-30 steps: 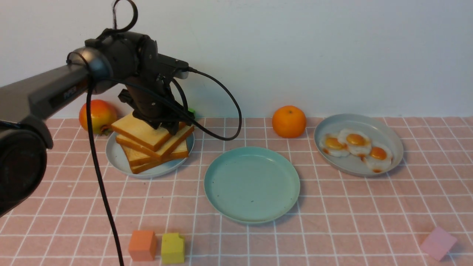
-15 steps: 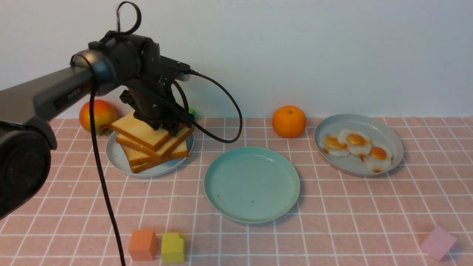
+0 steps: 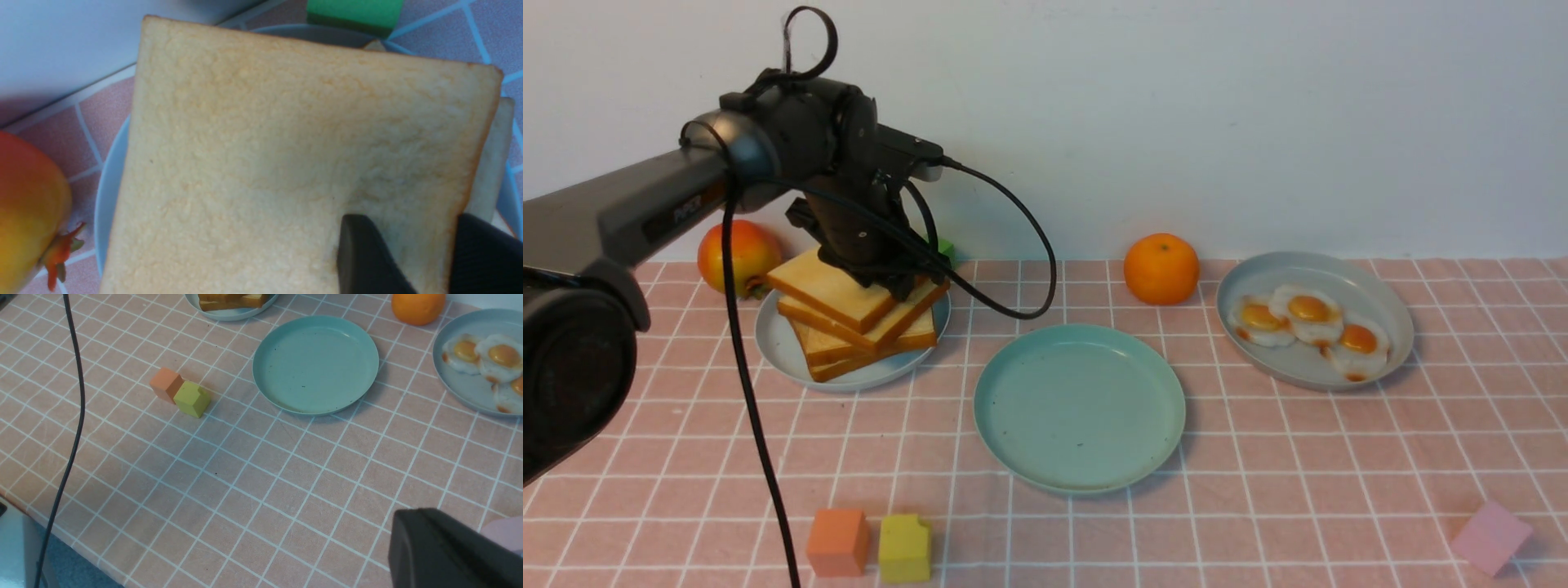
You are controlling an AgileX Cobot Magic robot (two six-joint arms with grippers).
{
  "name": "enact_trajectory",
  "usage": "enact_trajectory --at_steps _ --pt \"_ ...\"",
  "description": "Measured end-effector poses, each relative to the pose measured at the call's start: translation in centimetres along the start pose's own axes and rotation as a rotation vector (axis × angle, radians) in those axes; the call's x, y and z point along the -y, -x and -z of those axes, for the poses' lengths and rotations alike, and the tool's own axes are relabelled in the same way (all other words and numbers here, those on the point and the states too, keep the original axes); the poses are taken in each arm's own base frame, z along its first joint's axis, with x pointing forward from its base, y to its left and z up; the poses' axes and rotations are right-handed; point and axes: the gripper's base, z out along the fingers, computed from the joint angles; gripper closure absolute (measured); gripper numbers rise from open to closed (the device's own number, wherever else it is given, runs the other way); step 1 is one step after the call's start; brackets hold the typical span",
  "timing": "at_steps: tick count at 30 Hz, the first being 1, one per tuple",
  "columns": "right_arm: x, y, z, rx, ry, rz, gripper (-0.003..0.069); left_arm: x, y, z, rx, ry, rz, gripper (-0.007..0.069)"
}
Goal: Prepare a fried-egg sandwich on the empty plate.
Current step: Use the left arm to grab a slice of bread, then use the left arm to put a slice of bread into the empty plate in the middle
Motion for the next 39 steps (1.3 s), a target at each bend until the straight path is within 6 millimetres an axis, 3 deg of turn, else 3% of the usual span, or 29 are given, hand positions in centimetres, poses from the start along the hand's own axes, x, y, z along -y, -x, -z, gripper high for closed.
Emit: enact_trajectory --at_steps 9,15,23,25,28,31,33,35,39 --pt "0.0 0.0 0.0 0.0 0.0 0.0 0.0627 0.4 0.1 0.1 0.0 0.004 -0.021 0.0601" --pt "0.0 0.0 0.0 0.0 0.0 0.0 0.0627 1.7 0.5 1.2 0.0 0.019 -0.072 0.0611" --pt "0.0 0.0 0.0 -0.004 0.0 0.0 0.0618 6.4 1.9 9.9 0.103 0.0 -0.164 0.0611" --pt "0.1 -0.1 0.0 -0.012 -0.006 0.003 0.0618 8.7 1.7 11.8 0.099 -0.043 -0.188 0.0611" --pt "0.2 -0.2 0.0 -0.026 -0.017 0.009 0.0617 10.6 1.3 12.2 0.078 -0.081 -0.208 0.0611" --pt "0.2 -0.4 0.0 -0.048 -0.018 0.01 0.0616 15.7 0.0 11.4 0.013 -0.18 -0.265 0.0611" --pt "0.2 -0.5 0.0 -0.055 -0.017 0.01 0.0616 17.8 -0.6 10.4 -0.016 -0.206 -0.294 0.0611" --pt "0.1 -0.6 0.0 -0.064 -0.016 0.01 0.0616 19.4 -1.2 9.0 -0.04 -0.222 -0.319 0.0611" --pt "0.1 -0.7 0.0 -0.078 -0.014 0.01 0.0616 20.7 -1.7 6.9 -0.053 -0.229 -0.338 0.0611"
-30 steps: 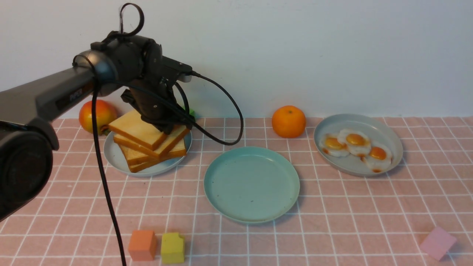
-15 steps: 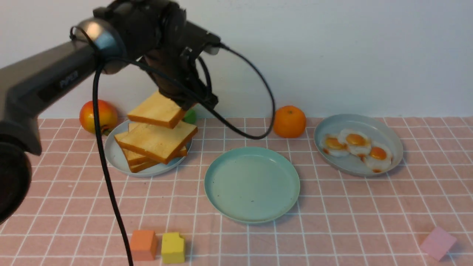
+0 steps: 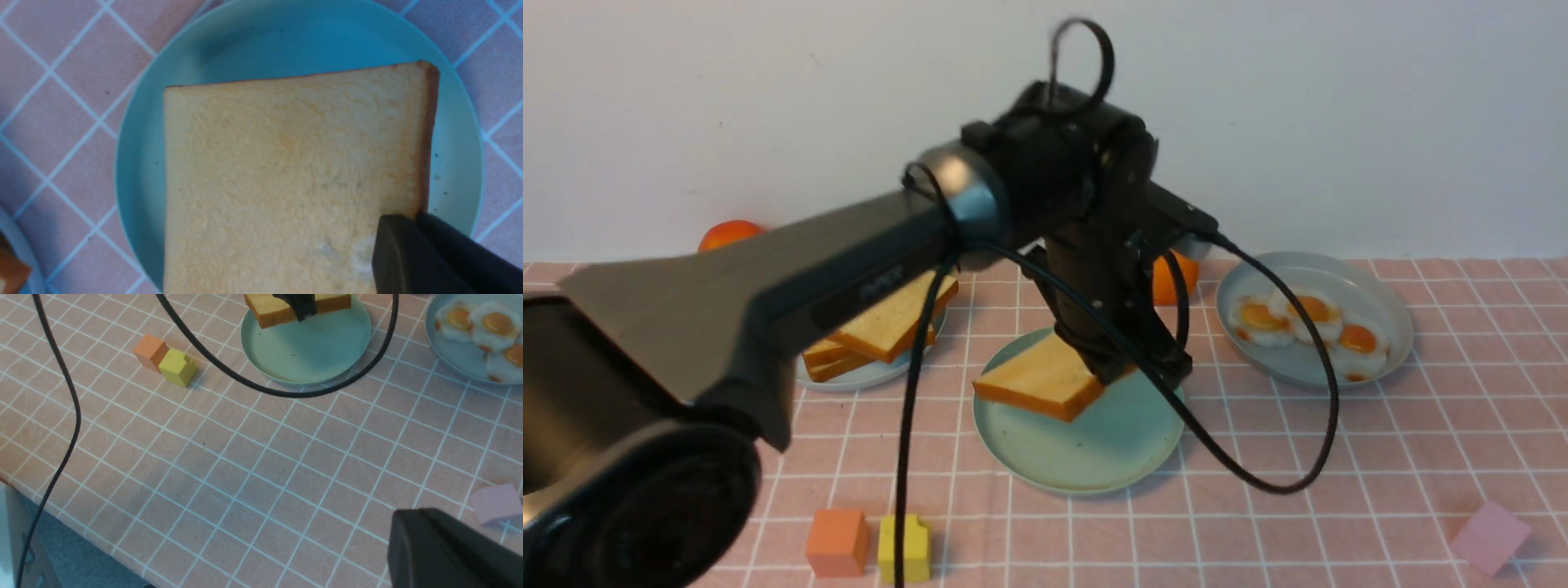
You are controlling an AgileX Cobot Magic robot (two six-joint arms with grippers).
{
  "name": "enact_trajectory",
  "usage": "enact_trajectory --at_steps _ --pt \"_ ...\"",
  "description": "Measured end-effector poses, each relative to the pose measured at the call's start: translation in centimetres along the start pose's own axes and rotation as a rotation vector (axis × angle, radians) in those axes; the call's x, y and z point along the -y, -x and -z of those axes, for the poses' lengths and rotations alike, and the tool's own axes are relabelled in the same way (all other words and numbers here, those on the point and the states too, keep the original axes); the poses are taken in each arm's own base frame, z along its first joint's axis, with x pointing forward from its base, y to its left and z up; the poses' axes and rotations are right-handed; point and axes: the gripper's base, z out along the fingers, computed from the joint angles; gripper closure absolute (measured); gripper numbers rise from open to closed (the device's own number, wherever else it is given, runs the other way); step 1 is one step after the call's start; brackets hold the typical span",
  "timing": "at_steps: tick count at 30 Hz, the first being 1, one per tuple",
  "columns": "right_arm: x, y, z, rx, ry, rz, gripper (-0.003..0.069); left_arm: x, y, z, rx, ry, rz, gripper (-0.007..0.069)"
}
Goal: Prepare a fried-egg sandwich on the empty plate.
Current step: Use the left arm to put a slice of bread into the empty plate in the middle
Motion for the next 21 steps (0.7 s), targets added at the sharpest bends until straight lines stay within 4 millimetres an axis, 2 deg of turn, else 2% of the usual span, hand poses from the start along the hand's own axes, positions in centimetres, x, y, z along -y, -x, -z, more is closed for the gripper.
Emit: enact_trajectory --at_steps 5,9,14,17,19,21 --pt "0.0 -0.2 0.0 -0.018 0.002 0.0 0.0616 0.2 -0.2 -2.0 -0.022 -0.012 0.011 0.0611" --pt "0.0 -0.2 0.0 -0.018 0.002 0.0 0.0616 0.3 -0.2 -2.6 -0.022 -0.013 0.012 0.0595" --pt "0.0 -0.2 0.0 -0.018 0.003 0.0 0.0616 0.3 -0.2 -3.5 -0.017 -0.013 0.015 0.0459" --pt "-0.1 -0.2 0.0 -0.017 0.007 -0.001 0.0616 0.3 -0.3 -3.7 -0.017 -0.013 0.032 0.0301" --pt "-0.1 -0.2 0.0 -0.017 0.007 -0.002 0.0616 0.3 -0.2 -3.5 -0.013 -0.018 0.059 0.0233" --pt "-0.1 -0.2 0.0 -0.017 0.007 -0.002 0.0616 0.4 -0.1 -3.3 -0.008 -0.028 0.075 0.0197"
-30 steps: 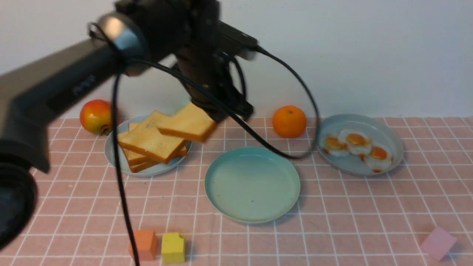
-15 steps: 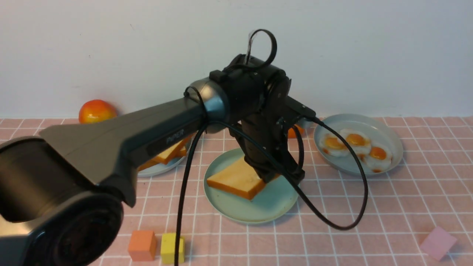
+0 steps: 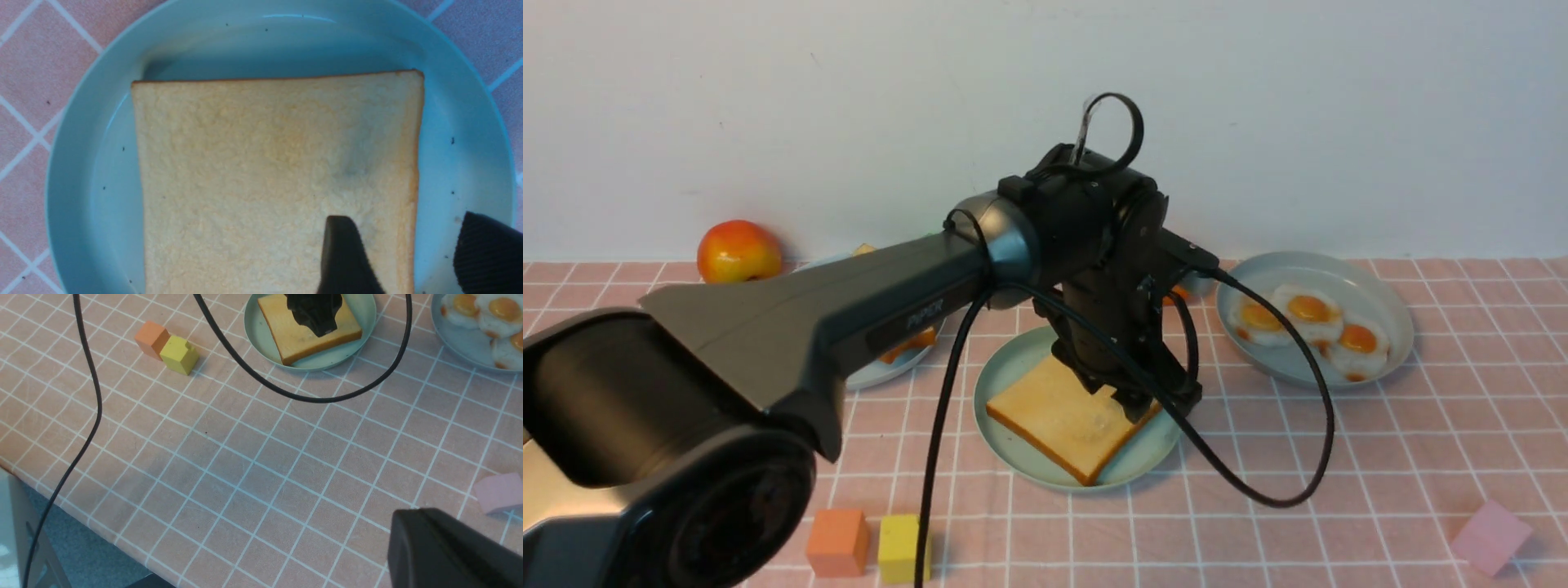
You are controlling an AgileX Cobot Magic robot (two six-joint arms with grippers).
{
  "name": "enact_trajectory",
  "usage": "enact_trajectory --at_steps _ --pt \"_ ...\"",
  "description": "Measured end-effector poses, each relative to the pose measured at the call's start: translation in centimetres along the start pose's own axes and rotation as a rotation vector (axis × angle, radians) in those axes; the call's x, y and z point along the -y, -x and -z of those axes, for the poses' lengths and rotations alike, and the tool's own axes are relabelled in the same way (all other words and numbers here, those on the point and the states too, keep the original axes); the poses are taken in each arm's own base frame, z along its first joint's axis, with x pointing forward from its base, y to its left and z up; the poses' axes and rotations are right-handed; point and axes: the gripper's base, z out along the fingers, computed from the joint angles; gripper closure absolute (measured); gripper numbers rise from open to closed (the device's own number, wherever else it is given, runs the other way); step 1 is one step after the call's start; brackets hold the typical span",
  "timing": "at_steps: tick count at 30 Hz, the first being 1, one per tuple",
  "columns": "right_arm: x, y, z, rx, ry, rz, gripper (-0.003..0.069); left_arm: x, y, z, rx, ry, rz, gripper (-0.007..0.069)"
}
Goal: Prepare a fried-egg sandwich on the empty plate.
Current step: Use the left arm to put a slice of bread into the empty plate in the middle, then use the right arm to grab a fried egg
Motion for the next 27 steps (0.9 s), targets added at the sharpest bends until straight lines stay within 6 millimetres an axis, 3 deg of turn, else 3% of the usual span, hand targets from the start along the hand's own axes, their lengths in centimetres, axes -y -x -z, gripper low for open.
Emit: enact_trajectory --at_steps 3,5,7,8,10,11,12,13,14,16,18,19,20,22,23,24,25,27 --pt "0.0 0.0 0.0 0.0 0.003 -0.001 0.0616 0.3 0.3 2.2 0.028 -0.035 0.033 0.0151" --pt "0.0 0.0 -0.1 -0.002 0.001 -0.001 0.0616 0.7 0.6 6.3 0.075 -0.08 0.057 0.0171" --pt "0.1 0.3 -0.5 -0.019 -0.001 -0.003 0.0616 1.0 0.5 10.8 0.121 -0.111 0.067 0.0242" --pt "0.1 0.3 -0.6 -0.022 0.0 -0.004 0.0615 1.0 0.4 11.3 0.121 -0.114 0.067 0.0251" --pt "0.4 0.9 -1.8 -0.068 0.001 -0.012 0.0612 1.2 -0.5 17.6 0.19 -0.138 0.066 0.0396" --pt "0.6 1.2 -2.5 -0.094 0.002 -0.017 0.061 1.2 -1.2 20.1 0.207 -0.148 0.062 0.0466" --pt "0.7 1.3 -2.6 -0.096 0.002 -0.018 0.0609 1.2 -1.5 21.1 0.222 -0.15 0.06 0.0494" --pt "1.0 2.0 -3.9 -0.12 -0.002 -0.025 0.0605 1.3 -2.5 24.1 0.26 -0.158 0.061 0.0585" --pt "1.4 2.8 -5.4 -0.136 -0.011 -0.023 0.0603 1.3 -3.6 26.7 0.306 -0.164 0.07 0.0613" --pt "1.7 3.1 -6.2 -0.15 -0.016 -0.017 0.0601 1.3 -4.3 27.9 0.322 -0.166 0.078 0.0612" --pt "2.7 4.4 -9.4 -0.183 -0.044 0.007 0.0599 1.2 -7.9 30.7 0.34 -0.171 0.094 0.0612" --pt "2.8 4.4 -9.7 -0.186 -0.05 0.012 0.0599 1.2 -8.2 30.8 0.34 -0.171 0.095 0.0612" --pt "3.4 4.9 -11.4 -0.207 -0.07 0.023 0.0598 1.2 -10.4 31.5 0.329 -0.17 0.099 0.0612" --pt "4.3 5.4 -14.0 -0.24 -0.105 0.044 0.0598 1.1 -14.2 32.0 0.327 -0.169 0.106 0.0612" --pt "4.7 5.5 -14.8 -0.258 -0.121 0.052 0.0598 1.0 -15.9 32.0 0.343 -0.169 0.109 0.0612" --pt "4.9 5.6 -15.2 -0.266 -0.125 0.052 0.0596 1.0 -16.3 31.9 0.339 -0.169 0.11 0.0612" --pt "5.7 5.9 -16.2 -0.291 -0.149 0.052 0.0596 1.0 -18.7 31.7 0.367 -0.17 0.117 0.0612" --pt "7.0 6.5 -17.2 -0.313 -0.179 0.03 0.0596 0.9 -21.5 30.9 0.418 -0.177 0.131 0.0612"
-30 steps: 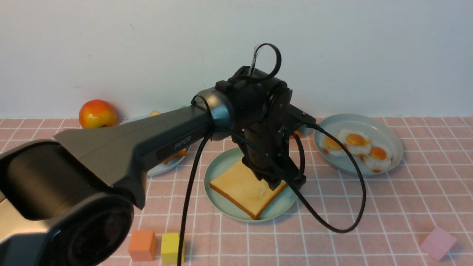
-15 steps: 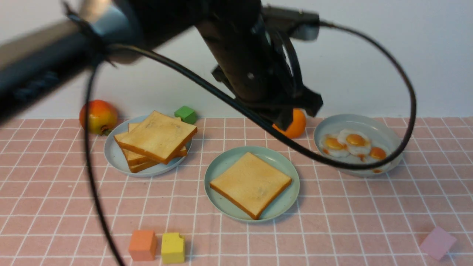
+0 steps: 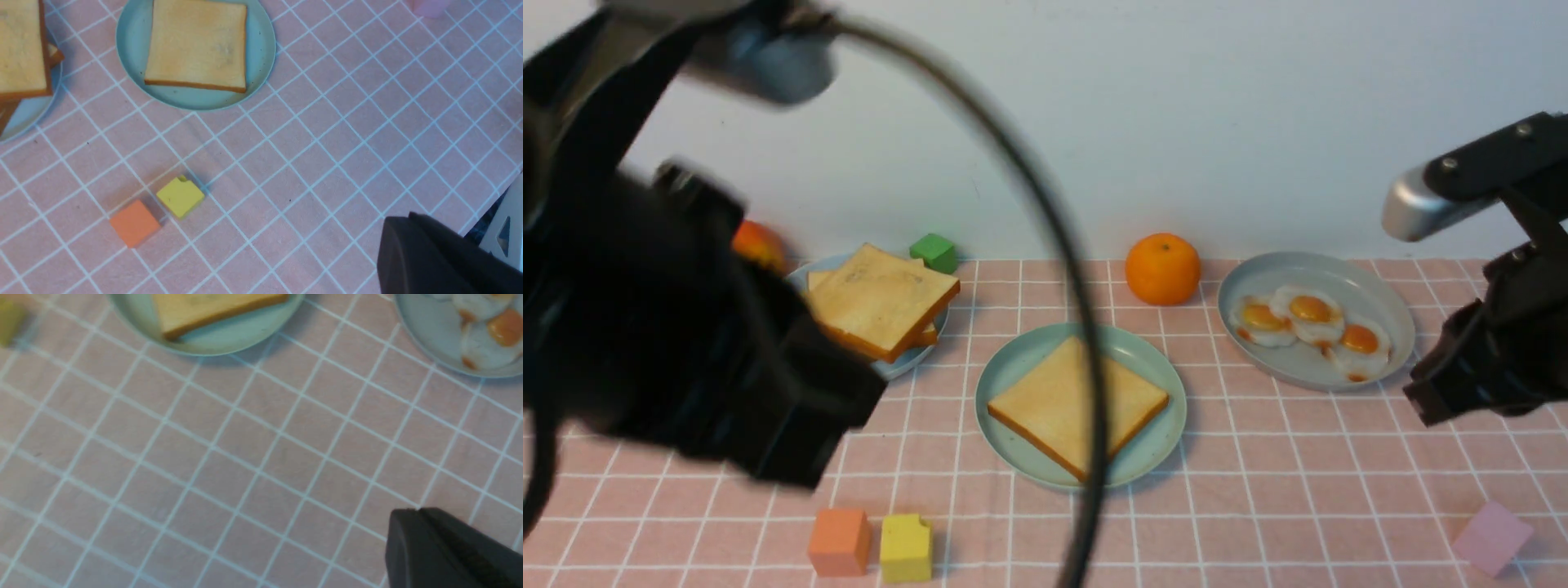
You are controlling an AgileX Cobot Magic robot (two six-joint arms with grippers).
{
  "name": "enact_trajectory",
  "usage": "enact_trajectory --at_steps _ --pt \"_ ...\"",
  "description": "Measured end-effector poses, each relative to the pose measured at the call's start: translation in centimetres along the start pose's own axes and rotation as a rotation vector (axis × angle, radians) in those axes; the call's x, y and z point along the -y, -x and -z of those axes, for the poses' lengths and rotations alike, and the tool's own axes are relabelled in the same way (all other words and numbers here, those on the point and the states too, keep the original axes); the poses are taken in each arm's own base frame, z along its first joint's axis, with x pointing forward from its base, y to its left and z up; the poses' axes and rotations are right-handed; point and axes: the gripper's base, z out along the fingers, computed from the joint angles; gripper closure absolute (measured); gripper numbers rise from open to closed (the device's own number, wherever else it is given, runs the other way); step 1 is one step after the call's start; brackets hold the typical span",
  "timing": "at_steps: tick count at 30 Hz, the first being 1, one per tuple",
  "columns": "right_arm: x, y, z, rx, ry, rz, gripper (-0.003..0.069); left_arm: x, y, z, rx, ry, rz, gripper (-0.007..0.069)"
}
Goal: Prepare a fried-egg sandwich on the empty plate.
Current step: Use the right arm to grab a fried egg
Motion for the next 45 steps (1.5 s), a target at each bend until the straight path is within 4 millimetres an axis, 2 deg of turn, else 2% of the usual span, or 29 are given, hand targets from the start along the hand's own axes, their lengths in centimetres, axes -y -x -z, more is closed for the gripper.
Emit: enact_trajectory --at_steps 1,3,4,6,7,8,9,10,14,15,17,20,24,25,28,34,38,45 --pt "1.1 0.6 -0.5 -0.011 -0.021 -0.03 0.0595 -0.5 -2.4 -0.2 0.026 -0.004 0.017 0.0612" --pt "2.1 0.9 -0.8 -0.016 -0.038 -0.048 0.0595 -0.7 -3.8 0.2 0.082 -0.013 0.035 0.0612" --pt "3.9 1.6 -1.4 -0.016 -0.068 -0.073 0.0595 -1.1 -5.7 0.3 0.145 -0.019 0.07 0.0612" --pt "4.9 2.0 -1.9 -0.014 -0.083 -0.08 0.0595 -1.4 -7.0 0.4 0.183 -0.025 0.098 0.0612" --pt "6.1 2.6 -3.0 -0.025 -0.092 -0.087 0.0592 -1.6 -7.8 0.5 0.238 -0.033 0.122 0.0612" --pt "6.5 3.0 -3.3 -0.019 -0.091 -0.079 0.0589 -1.7 -8.3 0.5 0.271 -0.039 0.135 0.0612" --pt "6.8 3.2 -4.2 -0.036 -0.083 -0.083 0.0588 -1.8 -8.6 0.5 0.287 -0.041 0.141 0.0612" --pt "7.3 4.0 -6.0 -0.058 -0.056 -0.058 0.058 -1.9 -9.0 0.5 0.313 -0.046 0.154 0.0612" --pt "8.3 5.4 -10.4 -0.1 -0.025 0.018 0.0542 -2.0 -8.7 0.4 0.355 -0.052 0.159 0.0612" --pt "8.3 5.4 -10.7 -0.104 -0.025 0.024 0.0539 -2.0 -8.7 0.4 0.356 -0.052 0.159 0.0612" --pt "9.2 6.0 -13.6 -0.123 -0.039 0.098 0.048 -2.0 -8.5 0.4 0.373 -0.055 0.159 0.0612" --pt "10.0 6.2 -16.7 -0.145 -0.063 0.192 0.0368 -2.0 -8.5 0.4 0.38 -0.053 0.145 0.0612" --pt "10.6 6.0 -18.9 -0.17 -0.086 0.262 0.0268 -2.0 -8.5 0.4 0.38 -0.051 0.137 0.0612" --pt "10.9 5.8 -20.1 -0.171 -0.107 0.295 0.0204 -2.0 -8.5 0.4 0.38 -0.051 0.136 0.0612" --pt "11.2 5.7 -21.3 -0.167 -0.129 0.33 0.0157 -2.0 -8.5 0.4 0.38 -0.05 0.129 0.0612" --pt "11.4 5.5 -23.4 -0.146 -0.148 0.391 0.0147 -1.9 -8.2 0.5 0.407 -0.053 0.126 0.0612" --pt "11.6 5.2 -24.9 -0.142 -0.156 0.459 0.0181 -1.9 -7.9 0.6 0.445 -0.058 0.125 0.0612" --pt "12.0 5.0 -26.0 -0.156 -0.193 0.548 0.0245 -1.9 -7.8 0.7 0.454 -0.06 0.125 0.0612"
